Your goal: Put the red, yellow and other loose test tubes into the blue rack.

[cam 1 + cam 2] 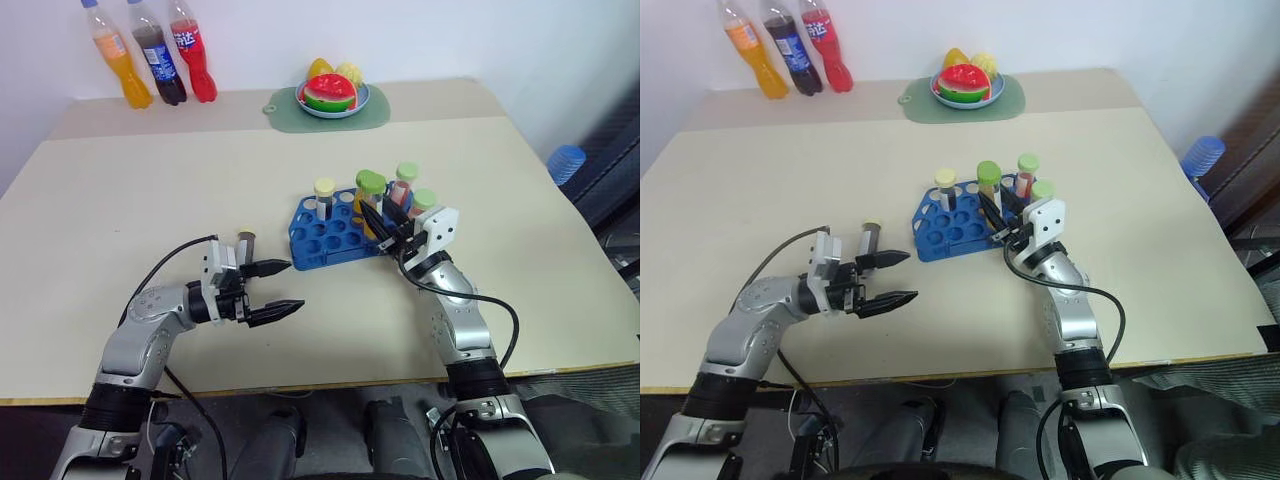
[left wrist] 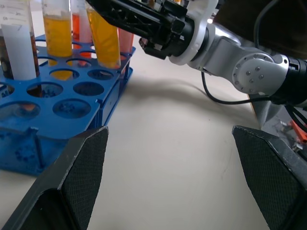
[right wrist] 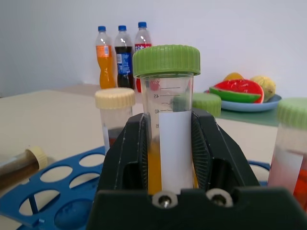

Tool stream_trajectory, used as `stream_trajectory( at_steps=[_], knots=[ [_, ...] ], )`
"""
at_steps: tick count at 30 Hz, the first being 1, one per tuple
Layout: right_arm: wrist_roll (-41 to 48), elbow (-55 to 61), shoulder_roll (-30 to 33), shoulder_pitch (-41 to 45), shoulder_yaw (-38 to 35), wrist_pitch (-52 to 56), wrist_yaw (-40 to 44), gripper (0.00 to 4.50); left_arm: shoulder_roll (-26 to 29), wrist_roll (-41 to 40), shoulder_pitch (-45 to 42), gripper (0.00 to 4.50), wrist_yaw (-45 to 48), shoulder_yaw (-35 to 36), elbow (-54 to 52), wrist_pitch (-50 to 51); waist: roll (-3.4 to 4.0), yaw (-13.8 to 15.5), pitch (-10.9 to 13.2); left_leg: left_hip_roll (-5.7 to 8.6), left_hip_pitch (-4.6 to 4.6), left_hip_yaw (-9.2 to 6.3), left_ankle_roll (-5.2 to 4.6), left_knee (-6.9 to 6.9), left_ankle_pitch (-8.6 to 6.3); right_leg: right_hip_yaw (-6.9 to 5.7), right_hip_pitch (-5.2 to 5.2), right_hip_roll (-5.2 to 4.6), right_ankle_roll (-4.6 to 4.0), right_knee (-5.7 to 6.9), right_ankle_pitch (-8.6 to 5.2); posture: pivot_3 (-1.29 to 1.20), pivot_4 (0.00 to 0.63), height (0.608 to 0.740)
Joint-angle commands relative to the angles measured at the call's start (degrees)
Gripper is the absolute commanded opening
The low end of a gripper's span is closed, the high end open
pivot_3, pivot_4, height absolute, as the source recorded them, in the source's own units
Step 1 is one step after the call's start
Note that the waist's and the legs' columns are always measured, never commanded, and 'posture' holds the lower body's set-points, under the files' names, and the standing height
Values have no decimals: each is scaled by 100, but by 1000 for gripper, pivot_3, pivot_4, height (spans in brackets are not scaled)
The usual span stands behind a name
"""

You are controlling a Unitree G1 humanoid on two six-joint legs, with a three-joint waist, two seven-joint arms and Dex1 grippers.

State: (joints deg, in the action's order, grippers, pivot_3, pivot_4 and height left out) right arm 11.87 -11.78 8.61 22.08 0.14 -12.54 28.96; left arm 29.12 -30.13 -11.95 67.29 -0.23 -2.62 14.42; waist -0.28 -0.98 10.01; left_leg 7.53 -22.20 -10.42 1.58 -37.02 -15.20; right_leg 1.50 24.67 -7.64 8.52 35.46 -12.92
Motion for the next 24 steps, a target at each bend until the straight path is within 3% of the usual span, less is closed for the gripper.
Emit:
stream_trajectory(
  at_steps=[1,6,11,13,19,24],
  knots=[
    [-33,91,-20,-116,4,-144,-31,762,56,-109,12,4279,-25,147,-221,-35,0,7,0,0,0,0,0,0,0,0,0,0,0,0,0,0,150,740],
    [193,18,-85,-153,70,-68,242,762,-19,-189,-12,4279,-189,205,-247,0,0,0,0,0,0,0,0,0,0,0,0,0,0,0,0,0,150,740],
    [-185,74,74,-124,90,-311,144,3296,-147,-475,-154,4279,-614,446,-372,293,1,-3,0,-1,0,-1,0,0,0,0,0,1,0,0,0,0,150,740],
    [-290,280,247,-202,123,-282,209,4327,-305,-469,-250,4279,-1254,624,-484,430,1,9,0,-1,0,0,0,0,0,0,1,1,0,1,0,0,150,740],
    [-173,1222,807,-612,152,255,473,4327,-491,592,-176,4279,-3412,751,-1232,786,-1,29,-1,1,0,1,1,-3,0,1,-2,-1,0,-1,0,0,150,740],
    [123,2160,1415,-1326,-133,1042,631,4327,-529,-187,-427,4279,-4225,1154,-1735,2217,-2,43,-2,0,0,1,-1,-4,-1,2,-3,0,1,0,0,0,150,740]
  ],
)
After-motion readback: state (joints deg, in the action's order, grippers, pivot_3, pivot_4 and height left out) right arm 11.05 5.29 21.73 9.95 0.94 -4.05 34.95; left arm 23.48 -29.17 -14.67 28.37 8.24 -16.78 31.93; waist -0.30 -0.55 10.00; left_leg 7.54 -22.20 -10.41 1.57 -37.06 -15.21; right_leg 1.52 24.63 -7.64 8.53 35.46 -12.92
